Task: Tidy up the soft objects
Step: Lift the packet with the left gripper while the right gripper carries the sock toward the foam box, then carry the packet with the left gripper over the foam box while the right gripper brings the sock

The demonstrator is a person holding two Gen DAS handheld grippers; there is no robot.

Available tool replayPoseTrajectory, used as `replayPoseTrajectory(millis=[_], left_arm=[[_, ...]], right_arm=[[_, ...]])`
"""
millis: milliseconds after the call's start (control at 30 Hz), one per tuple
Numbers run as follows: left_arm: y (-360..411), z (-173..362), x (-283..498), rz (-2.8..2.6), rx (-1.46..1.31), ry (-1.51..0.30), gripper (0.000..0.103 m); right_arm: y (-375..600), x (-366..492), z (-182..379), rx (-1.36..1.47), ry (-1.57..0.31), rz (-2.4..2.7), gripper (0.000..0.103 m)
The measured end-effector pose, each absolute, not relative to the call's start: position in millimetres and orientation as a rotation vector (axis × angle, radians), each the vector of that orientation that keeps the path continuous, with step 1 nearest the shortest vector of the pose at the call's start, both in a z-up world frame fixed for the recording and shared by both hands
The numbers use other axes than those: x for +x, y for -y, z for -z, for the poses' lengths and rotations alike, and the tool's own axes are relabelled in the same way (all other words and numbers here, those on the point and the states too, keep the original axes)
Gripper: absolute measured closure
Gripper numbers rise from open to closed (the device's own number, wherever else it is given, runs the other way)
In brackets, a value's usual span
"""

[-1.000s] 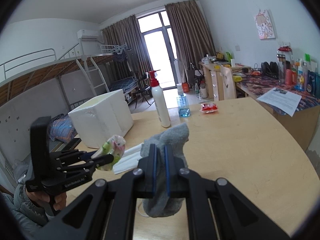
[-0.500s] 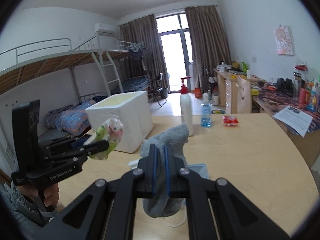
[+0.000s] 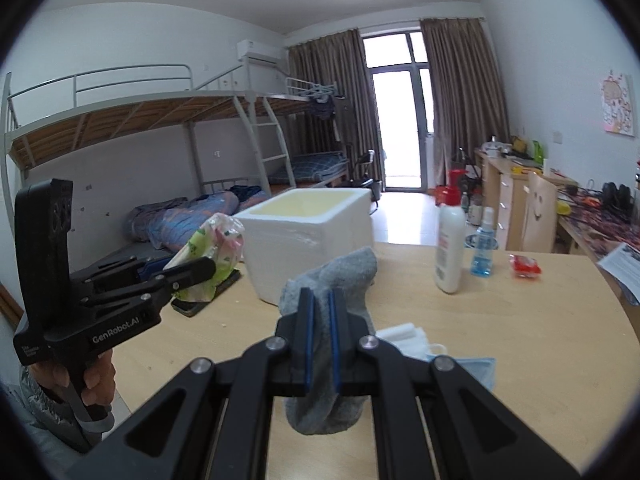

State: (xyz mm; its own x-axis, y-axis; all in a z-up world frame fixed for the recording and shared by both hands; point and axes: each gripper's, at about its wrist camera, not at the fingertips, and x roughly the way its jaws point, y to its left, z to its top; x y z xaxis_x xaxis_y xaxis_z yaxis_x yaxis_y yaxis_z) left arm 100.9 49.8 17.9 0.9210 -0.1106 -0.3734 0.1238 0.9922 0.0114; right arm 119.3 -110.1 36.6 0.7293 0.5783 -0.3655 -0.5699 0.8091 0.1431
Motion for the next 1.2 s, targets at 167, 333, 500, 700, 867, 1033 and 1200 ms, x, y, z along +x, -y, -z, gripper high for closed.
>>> replayPoseTrajectory(millis=[167, 333, 500, 700, 867, 1033, 1200], left_arm=[[-66.3, -24.7, 93.5, 0.069, 0.007, -0.363, 0.079], [-78.8, -28.0, 86.4, 0.041, -0.013, -0.347, 0.079], [-85.4, -28.0, 85.8, 0.028, -0.017, -0.348, 0.079], [-91.5, -29.8, 86.6, 0.018, -0.019, -0.351, 0.079], [-94.5, -33.8, 92.3, 0.021, -0.012, -0.351, 0.079], [-97.4, -40.9, 98.4, 0.031, -0.015, -0.348, 0.079], [-98.2, -53.2, 103.0, 0.035, -0.005, -0.328, 0.079]], right_arm=[[90.6, 117.6, -38.1, -0.003, -0.399, -0.661, 0.093], [78.0, 116.1, -39.2, -0.016, -0.4, -0.689, 0.093], [67.7, 116.6, -40.4, -0.023, -0.401, -0.7, 0.093], [56.2, 121.6, -42.9, -0.033, -0.408, -0.703, 0.093], [52.6, 126.8, -50.3, -0.048, -0.4, -0.685, 0.093], [49.2, 129.6, -61.8, -0.057, -0.376, -0.682, 0.093], [46.6, 135.3, -71.4, -0.066, -0.362, -0.677, 0.093]])
